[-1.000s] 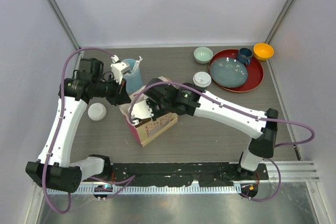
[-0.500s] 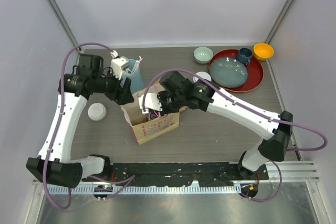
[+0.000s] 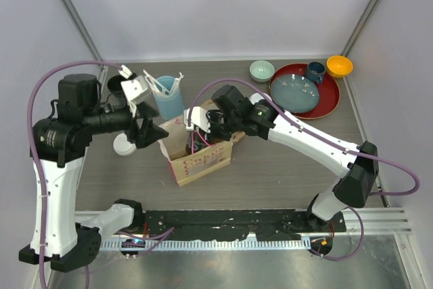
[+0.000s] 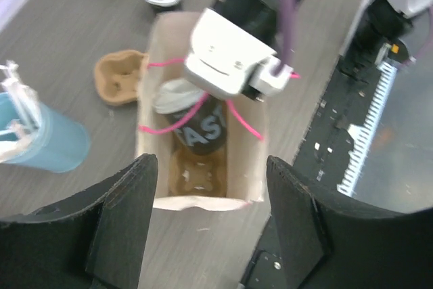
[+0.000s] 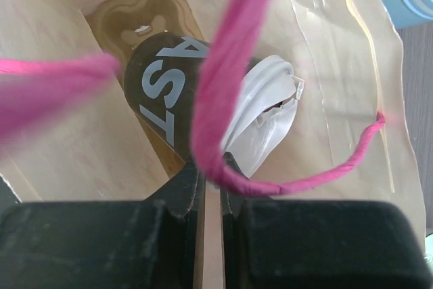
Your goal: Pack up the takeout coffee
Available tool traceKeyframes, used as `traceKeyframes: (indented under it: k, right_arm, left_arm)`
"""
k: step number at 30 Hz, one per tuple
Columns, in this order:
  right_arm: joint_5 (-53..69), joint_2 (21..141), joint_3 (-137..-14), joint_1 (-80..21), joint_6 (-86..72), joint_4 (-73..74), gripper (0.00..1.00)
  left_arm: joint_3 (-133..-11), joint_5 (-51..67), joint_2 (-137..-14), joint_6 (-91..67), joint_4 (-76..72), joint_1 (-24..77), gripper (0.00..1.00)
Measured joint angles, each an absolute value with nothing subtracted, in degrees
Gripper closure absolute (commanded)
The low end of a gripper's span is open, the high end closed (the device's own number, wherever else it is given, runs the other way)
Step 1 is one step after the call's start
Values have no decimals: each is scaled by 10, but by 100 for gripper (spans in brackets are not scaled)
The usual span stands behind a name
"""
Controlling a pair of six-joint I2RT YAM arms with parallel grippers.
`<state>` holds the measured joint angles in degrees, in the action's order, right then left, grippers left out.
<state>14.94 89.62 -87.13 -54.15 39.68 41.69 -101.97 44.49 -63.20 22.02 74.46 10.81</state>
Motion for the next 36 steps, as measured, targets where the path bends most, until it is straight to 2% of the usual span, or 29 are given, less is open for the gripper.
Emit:
traceKeyframes:
  k: [7,11,14,15,17,20,22,25,28,36]
  right_arm:
    - [150,896,-868,-538,385,409,99]
    - [150,896,-868,-537,381,408,99]
    - [149,896,-868,-535,381,420,99]
    - [148,896,-868,-532,385,429,99]
    - [146,896,-868,-528,389,437,99]
    - [138,896,-868,-528,396,458,99]
    - [135,896,-868,-528,401,469,99]
    - [130,896,-868,-528,407,482,99]
    - [127,899,-868,-528,409,493,99]
    - [89,901,-867,-528,402,471,99]
  left_arm:
    - [-891,455,-598,240,765,199,9]
    - [-841,419,-628,226,762,257,7]
    - [-816,401,-641,217,734,290,18]
    - [-809,393,-641,215,722,300,29]
    - [-797,392,-637,214,707,310,40]
    - [-774,401,-628,224,699,319,66]
    - [-761,408,-623,234,698,321,74]
    - [-743,426,-621,248,695,323,80]
    - [-734,441,-621,262,697,325,98]
    - [-732,472,-625,347,733,340,100]
